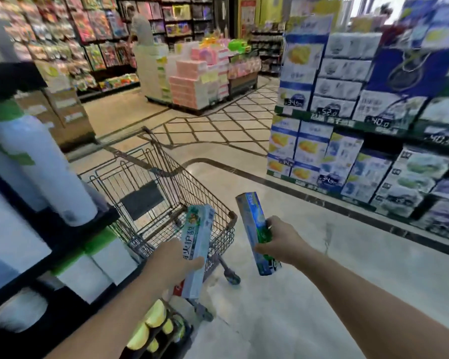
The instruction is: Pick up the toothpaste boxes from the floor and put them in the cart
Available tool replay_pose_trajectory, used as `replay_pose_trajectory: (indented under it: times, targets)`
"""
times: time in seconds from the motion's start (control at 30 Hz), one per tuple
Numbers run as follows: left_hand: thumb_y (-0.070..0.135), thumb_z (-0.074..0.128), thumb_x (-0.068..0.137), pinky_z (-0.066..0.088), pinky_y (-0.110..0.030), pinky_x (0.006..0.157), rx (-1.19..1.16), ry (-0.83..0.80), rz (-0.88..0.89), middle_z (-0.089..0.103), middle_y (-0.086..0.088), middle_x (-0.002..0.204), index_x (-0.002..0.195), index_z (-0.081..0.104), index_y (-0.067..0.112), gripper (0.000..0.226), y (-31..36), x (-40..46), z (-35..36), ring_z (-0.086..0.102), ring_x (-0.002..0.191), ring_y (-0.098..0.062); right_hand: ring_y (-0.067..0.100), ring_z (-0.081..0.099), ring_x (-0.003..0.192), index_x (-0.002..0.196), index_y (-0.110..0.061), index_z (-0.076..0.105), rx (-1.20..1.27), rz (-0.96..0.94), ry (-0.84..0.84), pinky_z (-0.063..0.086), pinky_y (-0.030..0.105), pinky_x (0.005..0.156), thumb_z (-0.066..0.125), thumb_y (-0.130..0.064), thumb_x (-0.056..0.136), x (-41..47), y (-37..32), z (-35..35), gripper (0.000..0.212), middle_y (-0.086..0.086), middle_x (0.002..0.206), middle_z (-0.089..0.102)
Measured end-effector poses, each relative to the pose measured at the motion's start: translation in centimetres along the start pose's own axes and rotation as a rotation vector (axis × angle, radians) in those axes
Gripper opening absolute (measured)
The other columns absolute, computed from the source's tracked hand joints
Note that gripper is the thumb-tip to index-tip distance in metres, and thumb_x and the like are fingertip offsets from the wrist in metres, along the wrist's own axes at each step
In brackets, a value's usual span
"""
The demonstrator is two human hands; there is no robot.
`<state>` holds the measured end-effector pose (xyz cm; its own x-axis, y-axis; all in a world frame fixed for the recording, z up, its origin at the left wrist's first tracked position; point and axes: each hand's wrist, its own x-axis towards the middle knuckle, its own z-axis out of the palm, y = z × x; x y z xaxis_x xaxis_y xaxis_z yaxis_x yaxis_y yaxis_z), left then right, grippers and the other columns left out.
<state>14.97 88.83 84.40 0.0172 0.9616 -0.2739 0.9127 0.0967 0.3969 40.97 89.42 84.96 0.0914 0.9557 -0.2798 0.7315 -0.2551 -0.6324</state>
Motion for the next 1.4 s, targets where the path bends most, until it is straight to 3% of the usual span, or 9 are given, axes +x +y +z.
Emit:
replay_pose_trajectory:
  times: [0.17,0.43,0.67,0.9,0.97,1.13,1.27,1.33,1.4]
  targets:
    - [0.053,0.071,0.084,0.05,-0.02,0.042,-0.012,-0.05,0.02,0.066,0.001,0.08,0.088,0.056,0.018,0.038,0.5,6.6,-1.4,0.066,0.065,-0.01,0.02,0.059,0.091,0.119,-0.016,0.047,0.025,-0.001,0.012,0.051,0.028,0.061,0.078,-0.023,0.077,5.8,-1.6,-0.3,0.053,0.002,0.104,0.058]
    - [0.054,0.074,0.079,0.058,-0.024,0.047,-0.099,-0.031,-0.041,0.068,0.001,0.085,0.098,0.059,0.018,0.043,0.7,15.3,-1.1,0.069,0.068,-0.012,0.018,0.062,0.089,0.114,-0.02,0.044,0.018,-0.013,-0.045,0.055,0.028,0.064,0.08,-0.026,0.077,15.4,-2.4,-0.6,0.052,0.0,0.102,0.058]
    - [0.057,0.073,0.079,0.054,-0.02,0.046,-0.103,-0.001,-0.16,0.069,0.006,0.083,0.096,0.063,0.02,0.041,1.9,22.5,-0.5,0.067,0.068,-0.006,0.02,0.064,0.092,0.112,-0.021,0.045,-0.007,-0.068,-0.148,0.061,0.042,0.076,0.082,-0.027,0.072,26.6,-1.9,-1.4,0.055,0.002,0.106,0.062]
    - [0.056,0.071,0.082,0.047,-0.019,0.044,-0.152,0.025,-0.363,0.066,0.007,0.081,0.099,0.062,0.022,0.039,1.8,26.1,-0.9,0.064,0.064,-0.006,0.021,0.064,0.091,0.116,-0.017,0.045,-0.105,-0.176,-0.3,0.061,0.041,0.077,0.082,-0.024,0.074,35.8,-3.2,-0.7,0.057,0.003,0.105,0.059]
    - [0.053,0.071,0.085,0.039,-0.02,0.041,-0.167,0.034,-0.429,0.057,0.005,0.068,0.087,0.057,0.021,0.035,1.7,26.3,-0.7,0.055,0.053,-0.008,0.021,0.064,0.091,0.117,-0.015,0.046,-0.149,-0.211,-0.354,0.06,0.04,0.077,0.08,-0.023,0.075,37.5,-3.9,0.6,0.055,0.003,0.105,0.059]
    - [0.054,0.07,0.085,0.039,-0.024,0.046,-0.218,0.065,-0.59,0.054,0.002,0.071,0.08,0.049,0.022,0.039,0.1,27.2,0.2,0.052,0.057,-0.01,0.019,0.058,0.084,0.113,-0.015,0.046,-0.204,-0.263,-0.486,0.044,0.026,0.056,0.079,-0.022,0.076,41.0,-6.1,5.4,0.05,0.003,0.101,0.057]
    - [0.053,0.068,0.087,0.03,-0.026,0.047,-0.293,0.056,-0.672,0.041,0.001,0.067,0.076,0.039,0.019,0.047,-2.4,29.4,1.8,0.038,0.051,-0.013,0.019,0.059,0.083,0.105,-0.017,0.043,-0.244,-0.251,-0.538,0.056,0.037,0.073,0.079,-0.019,0.077,43.7,-7.4,9.4,0.046,0.003,0.097,0.056]
    - [0.054,0.07,0.085,0.036,-0.026,0.045,-0.323,0.036,-0.693,0.046,0.002,0.065,0.075,0.042,0.019,0.046,-3.7,31.0,2.4,0.044,0.05,-0.012,0.019,0.06,0.084,0.104,-0.017,0.043,-0.258,-0.227,-0.556,0.058,0.039,0.076,0.079,-0.018,0.078,45.1,-7.6,11.3,0.044,0.003,0.096,0.056]
    - [0.062,0.069,0.08,0.051,-0.033,0.051,-0.329,0.025,-0.692,0.058,0.0,0.075,0.085,0.052,0.017,0.049,-5.0,32.7,3.1,0.058,0.061,-0.015,0.019,0.062,0.084,0.104,-0.017,0.044,-0.268,-0.211,-0.573,0.06,0.04,0.076,0.079,-0.018,0.079,46.5,-7.6,13.1,0.043,0.002,0.096,0.057]
